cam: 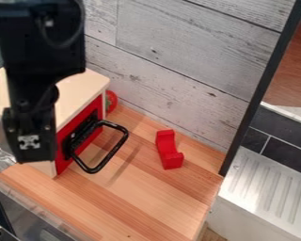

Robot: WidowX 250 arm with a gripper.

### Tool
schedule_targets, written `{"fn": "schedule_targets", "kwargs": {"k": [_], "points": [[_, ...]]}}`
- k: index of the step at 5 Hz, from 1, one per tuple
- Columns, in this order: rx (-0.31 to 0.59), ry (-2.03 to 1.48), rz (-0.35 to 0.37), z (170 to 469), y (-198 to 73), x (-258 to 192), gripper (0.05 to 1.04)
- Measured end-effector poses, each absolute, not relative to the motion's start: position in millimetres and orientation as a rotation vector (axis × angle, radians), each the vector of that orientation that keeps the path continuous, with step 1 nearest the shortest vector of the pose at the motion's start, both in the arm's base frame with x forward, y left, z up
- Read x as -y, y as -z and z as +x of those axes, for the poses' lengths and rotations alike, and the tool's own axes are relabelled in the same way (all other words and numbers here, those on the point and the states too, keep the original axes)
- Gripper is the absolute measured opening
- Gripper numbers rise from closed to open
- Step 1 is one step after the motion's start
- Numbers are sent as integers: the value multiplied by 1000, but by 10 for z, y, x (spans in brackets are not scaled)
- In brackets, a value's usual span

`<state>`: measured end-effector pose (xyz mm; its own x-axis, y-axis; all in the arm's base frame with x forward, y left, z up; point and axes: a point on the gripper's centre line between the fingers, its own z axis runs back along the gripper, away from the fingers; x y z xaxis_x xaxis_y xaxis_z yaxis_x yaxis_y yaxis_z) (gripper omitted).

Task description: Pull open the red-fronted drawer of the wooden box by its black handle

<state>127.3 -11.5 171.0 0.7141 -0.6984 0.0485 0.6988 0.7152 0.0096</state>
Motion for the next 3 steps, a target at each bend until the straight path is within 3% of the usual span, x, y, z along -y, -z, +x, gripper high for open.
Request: {"fn": "schedule_targets", "kwargs": {"k": [3], "points": [[92,748,40,1451,-1476,44,999]]}}
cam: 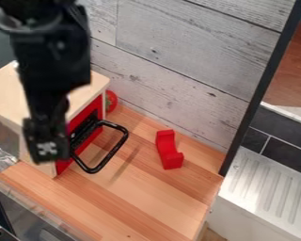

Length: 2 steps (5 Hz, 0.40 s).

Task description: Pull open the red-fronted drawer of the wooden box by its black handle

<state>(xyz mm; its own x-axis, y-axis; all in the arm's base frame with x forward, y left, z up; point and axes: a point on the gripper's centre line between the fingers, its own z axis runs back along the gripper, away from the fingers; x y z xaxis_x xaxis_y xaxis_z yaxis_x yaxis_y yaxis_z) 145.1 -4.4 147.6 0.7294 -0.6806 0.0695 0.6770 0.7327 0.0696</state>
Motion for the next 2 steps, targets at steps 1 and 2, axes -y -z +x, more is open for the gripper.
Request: {"fn": "schedule_targets", "kwargs": {"k": [1,2], "points": [[108,703,78,1525,-1258,27,999],[144,615,120,1635,-1063,14,999]]}}
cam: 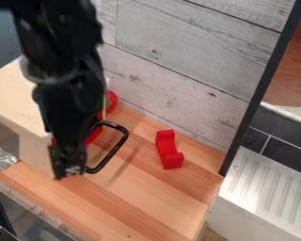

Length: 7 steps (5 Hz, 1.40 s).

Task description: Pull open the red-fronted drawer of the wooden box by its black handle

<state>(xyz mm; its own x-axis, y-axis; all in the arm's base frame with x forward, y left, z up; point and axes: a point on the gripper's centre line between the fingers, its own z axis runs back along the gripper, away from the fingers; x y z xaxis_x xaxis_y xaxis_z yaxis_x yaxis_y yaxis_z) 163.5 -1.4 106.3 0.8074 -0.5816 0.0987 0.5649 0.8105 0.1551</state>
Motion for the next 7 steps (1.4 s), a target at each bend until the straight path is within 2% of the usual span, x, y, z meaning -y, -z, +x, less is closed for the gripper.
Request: {"fn": "schedule_targets", "kwargs": {"k": [1,3,5,7], "points": [[168,451,182,1791,-846,-43,999],[196,267,234,2110,-625,-108,999],[168,284,238,2373,-425,6,999],[151,287,279,2563,-177,-15,999]]}}
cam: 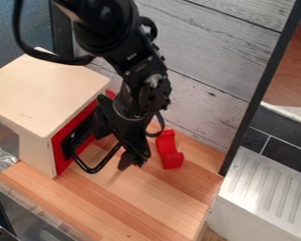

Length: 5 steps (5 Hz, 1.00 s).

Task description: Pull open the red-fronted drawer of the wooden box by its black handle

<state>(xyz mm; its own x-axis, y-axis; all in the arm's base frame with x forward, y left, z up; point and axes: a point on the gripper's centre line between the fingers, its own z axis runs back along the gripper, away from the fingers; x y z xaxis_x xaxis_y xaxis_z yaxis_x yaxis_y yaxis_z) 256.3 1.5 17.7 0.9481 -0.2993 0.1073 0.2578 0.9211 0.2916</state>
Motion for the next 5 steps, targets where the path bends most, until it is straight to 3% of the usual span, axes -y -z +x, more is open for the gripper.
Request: {"fn": "schedule_targets", "kwargs": {"k": [5], "points": [[91,272,326,2627,250,-165,999]]}}
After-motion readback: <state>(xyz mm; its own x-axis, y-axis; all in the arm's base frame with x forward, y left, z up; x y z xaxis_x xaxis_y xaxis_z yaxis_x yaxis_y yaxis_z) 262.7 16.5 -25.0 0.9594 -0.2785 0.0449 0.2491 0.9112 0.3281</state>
